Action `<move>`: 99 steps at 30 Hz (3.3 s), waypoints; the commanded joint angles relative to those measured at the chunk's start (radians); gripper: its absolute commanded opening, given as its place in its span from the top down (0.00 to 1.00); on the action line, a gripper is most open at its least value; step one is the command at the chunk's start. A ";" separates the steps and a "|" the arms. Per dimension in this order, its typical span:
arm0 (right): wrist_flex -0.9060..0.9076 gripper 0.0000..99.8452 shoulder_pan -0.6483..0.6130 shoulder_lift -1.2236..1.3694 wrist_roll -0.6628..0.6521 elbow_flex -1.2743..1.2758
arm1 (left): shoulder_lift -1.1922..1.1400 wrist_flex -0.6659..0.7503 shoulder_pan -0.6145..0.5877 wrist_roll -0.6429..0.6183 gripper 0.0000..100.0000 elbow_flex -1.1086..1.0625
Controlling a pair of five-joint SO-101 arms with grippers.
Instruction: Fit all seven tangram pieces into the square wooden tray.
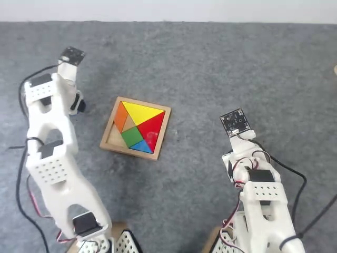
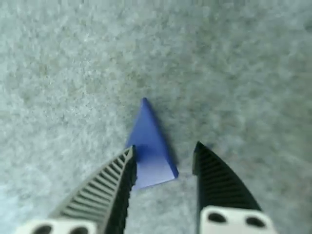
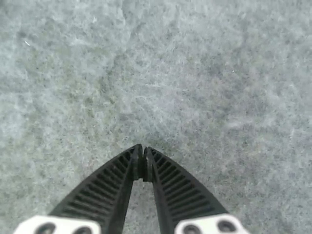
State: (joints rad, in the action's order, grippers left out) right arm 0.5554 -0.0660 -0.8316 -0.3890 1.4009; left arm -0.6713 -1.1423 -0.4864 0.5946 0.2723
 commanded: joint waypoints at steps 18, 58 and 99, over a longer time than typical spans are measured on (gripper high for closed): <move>-0.021 0.99 -0.008 -0.022 -0.008 -0.005 | -0.327 -0.284 -0.147 0.140 0.92 0.463; -0.012 0.99 -0.045 -0.027 -0.014 -0.005 | 0.578 -0.399 0.327 0.180 0.99 -0.512; -0.012 0.99 -0.045 -0.022 -0.014 -0.003 | 0.307 -0.311 0.416 -1.022 0.88 -0.237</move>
State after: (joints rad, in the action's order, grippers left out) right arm 0.5554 -0.1089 -0.8316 -0.3905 1.4009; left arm -0.3859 -1.4599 -0.0675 -0.4181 -0.0130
